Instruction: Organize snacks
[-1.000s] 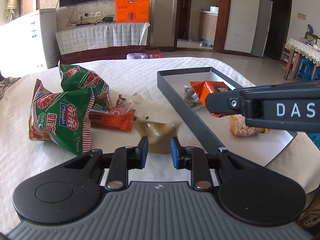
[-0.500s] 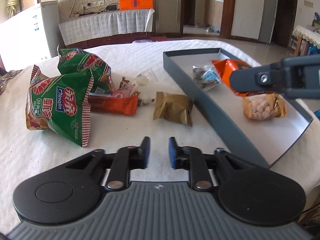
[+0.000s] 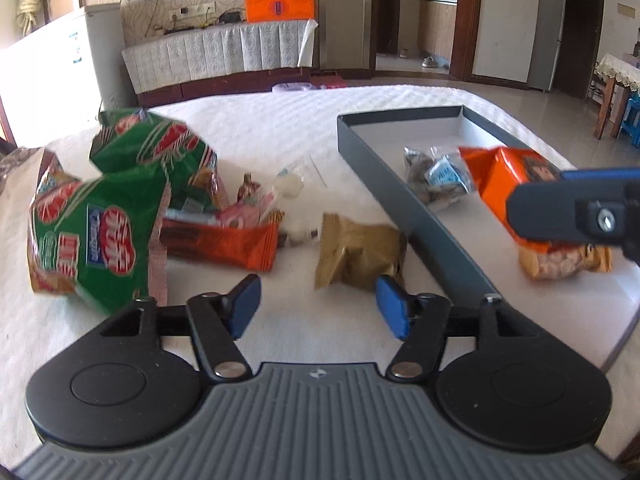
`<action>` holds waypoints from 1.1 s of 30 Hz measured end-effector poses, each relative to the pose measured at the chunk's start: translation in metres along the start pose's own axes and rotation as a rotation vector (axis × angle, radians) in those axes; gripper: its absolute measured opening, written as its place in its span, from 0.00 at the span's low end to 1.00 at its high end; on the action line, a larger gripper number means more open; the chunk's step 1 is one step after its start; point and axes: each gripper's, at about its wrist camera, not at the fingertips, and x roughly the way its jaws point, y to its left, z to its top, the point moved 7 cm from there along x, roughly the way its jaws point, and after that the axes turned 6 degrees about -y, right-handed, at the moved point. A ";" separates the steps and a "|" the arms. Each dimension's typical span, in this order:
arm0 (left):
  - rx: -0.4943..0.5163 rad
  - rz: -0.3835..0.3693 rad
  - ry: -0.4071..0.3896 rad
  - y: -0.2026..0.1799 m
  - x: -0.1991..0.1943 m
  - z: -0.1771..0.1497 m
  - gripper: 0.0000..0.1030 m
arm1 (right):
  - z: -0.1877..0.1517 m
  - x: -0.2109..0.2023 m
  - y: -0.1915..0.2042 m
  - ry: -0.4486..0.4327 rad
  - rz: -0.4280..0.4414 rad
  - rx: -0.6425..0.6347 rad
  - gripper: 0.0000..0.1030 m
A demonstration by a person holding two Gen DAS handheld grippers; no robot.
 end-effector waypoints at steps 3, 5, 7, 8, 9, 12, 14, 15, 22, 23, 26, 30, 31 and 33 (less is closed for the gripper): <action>-0.004 0.001 0.014 -0.003 0.014 0.004 0.75 | 0.000 0.000 0.001 -0.001 0.000 0.004 0.39; -0.005 -0.015 0.027 -0.007 0.022 0.004 0.75 | -0.001 0.002 0.001 0.005 0.001 -0.004 0.39; -0.003 -0.008 0.027 -0.009 0.028 0.005 0.75 | -0.001 0.003 0.001 0.011 0.000 -0.008 0.39; -0.006 -0.009 0.027 -0.009 0.030 0.005 0.75 | -0.001 0.003 0.001 0.012 -0.001 -0.008 0.39; -0.006 -0.008 0.027 -0.010 0.031 0.005 0.74 | -0.001 0.003 0.000 0.012 -0.003 -0.009 0.39; 0.005 -0.021 0.016 -0.014 0.030 0.005 0.62 | -0.001 0.004 -0.002 0.012 -0.008 -0.005 0.39; 0.001 -0.046 0.008 -0.017 0.029 0.005 0.38 | 0.000 0.004 -0.002 0.009 -0.010 -0.002 0.39; 0.010 -0.049 0.004 -0.018 0.028 0.005 0.32 | 0.000 0.003 -0.001 0.008 -0.009 -0.002 0.39; -0.017 -0.048 -0.003 -0.012 0.027 0.005 0.12 | -0.001 0.001 -0.003 0.007 -0.014 -0.004 0.39; -0.021 -0.047 -0.005 -0.010 0.027 0.005 0.12 | -0.001 0.001 -0.003 0.008 -0.014 -0.003 0.39; -0.026 -0.046 -0.019 -0.008 0.023 0.007 0.11 | -0.001 0.001 -0.003 0.009 -0.012 -0.003 0.39; -0.015 -0.041 -0.055 -0.007 0.009 0.008 0.11 | -0.001 0.003 -0.002 0.011 -0.006 -0.006 0.39; -0.019 -0.046 -0.058 -0.006 0.006 0.008 0.11 | -0.001 0.003 -0.002 0.011 -0.005 -0.006 0.39; -0.020 -0.047 -0.062 -0.003 0.001 0.008 0.11 | -0.001 0.004 -0.001 0.012 -0.002 -0.007 0.39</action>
